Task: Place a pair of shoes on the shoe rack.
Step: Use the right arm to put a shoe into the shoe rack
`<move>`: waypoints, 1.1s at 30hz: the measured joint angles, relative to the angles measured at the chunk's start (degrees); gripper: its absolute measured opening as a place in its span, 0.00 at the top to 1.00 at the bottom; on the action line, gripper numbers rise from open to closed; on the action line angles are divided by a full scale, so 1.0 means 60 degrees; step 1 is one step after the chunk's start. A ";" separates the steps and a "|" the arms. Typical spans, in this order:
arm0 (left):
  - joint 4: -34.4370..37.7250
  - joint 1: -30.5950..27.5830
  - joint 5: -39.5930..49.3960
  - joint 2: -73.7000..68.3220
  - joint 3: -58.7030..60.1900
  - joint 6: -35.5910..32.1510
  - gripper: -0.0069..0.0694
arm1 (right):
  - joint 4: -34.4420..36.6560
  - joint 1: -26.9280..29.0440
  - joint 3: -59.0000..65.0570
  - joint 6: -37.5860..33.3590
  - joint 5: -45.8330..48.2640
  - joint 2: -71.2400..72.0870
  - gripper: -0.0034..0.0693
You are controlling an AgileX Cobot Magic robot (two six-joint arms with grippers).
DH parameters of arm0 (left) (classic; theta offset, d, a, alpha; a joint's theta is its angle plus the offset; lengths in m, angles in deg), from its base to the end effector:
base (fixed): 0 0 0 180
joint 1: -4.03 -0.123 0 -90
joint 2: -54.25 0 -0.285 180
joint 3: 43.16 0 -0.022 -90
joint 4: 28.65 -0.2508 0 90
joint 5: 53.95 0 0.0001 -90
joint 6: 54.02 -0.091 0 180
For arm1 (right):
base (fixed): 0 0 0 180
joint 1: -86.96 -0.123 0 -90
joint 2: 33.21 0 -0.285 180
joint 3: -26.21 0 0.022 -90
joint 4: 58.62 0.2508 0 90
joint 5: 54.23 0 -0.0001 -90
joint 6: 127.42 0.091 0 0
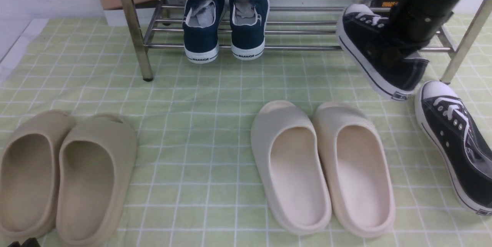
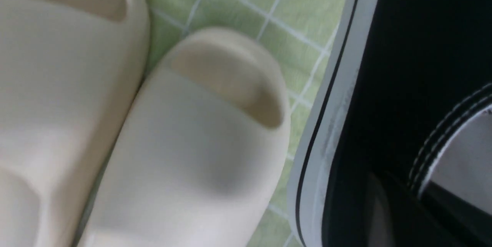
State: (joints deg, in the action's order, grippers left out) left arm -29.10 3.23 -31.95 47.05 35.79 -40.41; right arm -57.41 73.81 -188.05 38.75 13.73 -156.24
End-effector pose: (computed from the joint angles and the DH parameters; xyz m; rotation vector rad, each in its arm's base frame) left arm 0.0524 0.0010 0.1691 -0.2322 1.8758 -0.1451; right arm 0.4295 0.1022 0.3057 -0.6329 2.6610 0.0257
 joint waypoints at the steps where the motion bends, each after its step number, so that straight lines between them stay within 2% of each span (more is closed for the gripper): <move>1: 0.0000 0.0000 0.0000 0.0000 0.0000 0.0000 0.68 | -0.0019 0.0000 -0.0318 -0.0009 0.0000 -0.0218 0.94; 8: 0.0000 0.0000 0.0000 0.0000 0.0000 0.0000 0.67 | -0.0082 0.0000 -0.2612 -0.0228 -0.0160 -0.1705 0.94; 16: 0.0000 0.0000 0.0000 0.0000 0.0000 0.0000 0.67 | -0.0071 0.0000 -0.2913 -0.0853 -0.1084 -0.2398 0.94; 25: 0.0000 0.0000 0.0000 0.0000 0.0000 0.0000 0.65 | 0.0225 -0.0018 -0.2941 -0.0923 -0.1733 -0.2442 0.94; 30: 0.0000 0.0000 0.0000 0.0000 0.0000 0.0000 0.64 | 0.0377 -0.0018 -0.2941 -0.0934 -0.2050 -0.2470 0.91; 33: 0.0000 0.0000 0.0000 0.0000 0.0000 0.0000 0.64 | 0.0432 -0.0018 -0.2984 -0.0957 -0.2371 -0.2499 0.82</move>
State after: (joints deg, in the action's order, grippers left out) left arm -29.10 3.23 -31.95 47.05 35.79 -40.41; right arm -54.82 73.70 -205.95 33.01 -0.49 -171.23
